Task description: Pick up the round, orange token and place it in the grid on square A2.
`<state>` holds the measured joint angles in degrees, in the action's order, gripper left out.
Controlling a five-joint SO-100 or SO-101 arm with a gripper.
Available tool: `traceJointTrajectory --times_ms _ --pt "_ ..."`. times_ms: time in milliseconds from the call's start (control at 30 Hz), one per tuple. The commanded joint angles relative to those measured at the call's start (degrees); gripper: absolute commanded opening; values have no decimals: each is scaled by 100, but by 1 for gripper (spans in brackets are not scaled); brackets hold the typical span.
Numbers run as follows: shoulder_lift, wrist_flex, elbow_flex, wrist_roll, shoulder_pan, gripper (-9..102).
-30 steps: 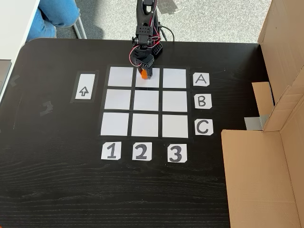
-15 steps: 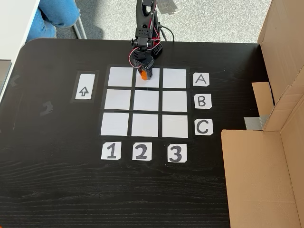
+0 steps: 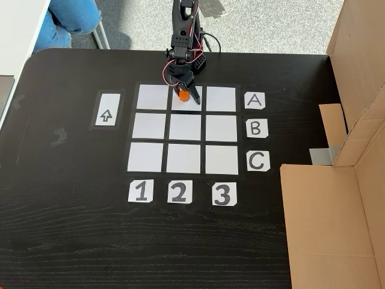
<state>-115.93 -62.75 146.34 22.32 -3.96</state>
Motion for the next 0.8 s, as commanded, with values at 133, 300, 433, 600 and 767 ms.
traceJointTrajectory --times_ms 133,300,433,600,767 --pt "-229 422 -483 325 -510 41" --pt "-519 773 -1169 1072 -914 41" --pt "-589 1178 -2021 1854 -1327 41" --pt "-668 1433 -3261 2830 -1986 41" --pt "-817 2171 -4104 3771 -3006 41"
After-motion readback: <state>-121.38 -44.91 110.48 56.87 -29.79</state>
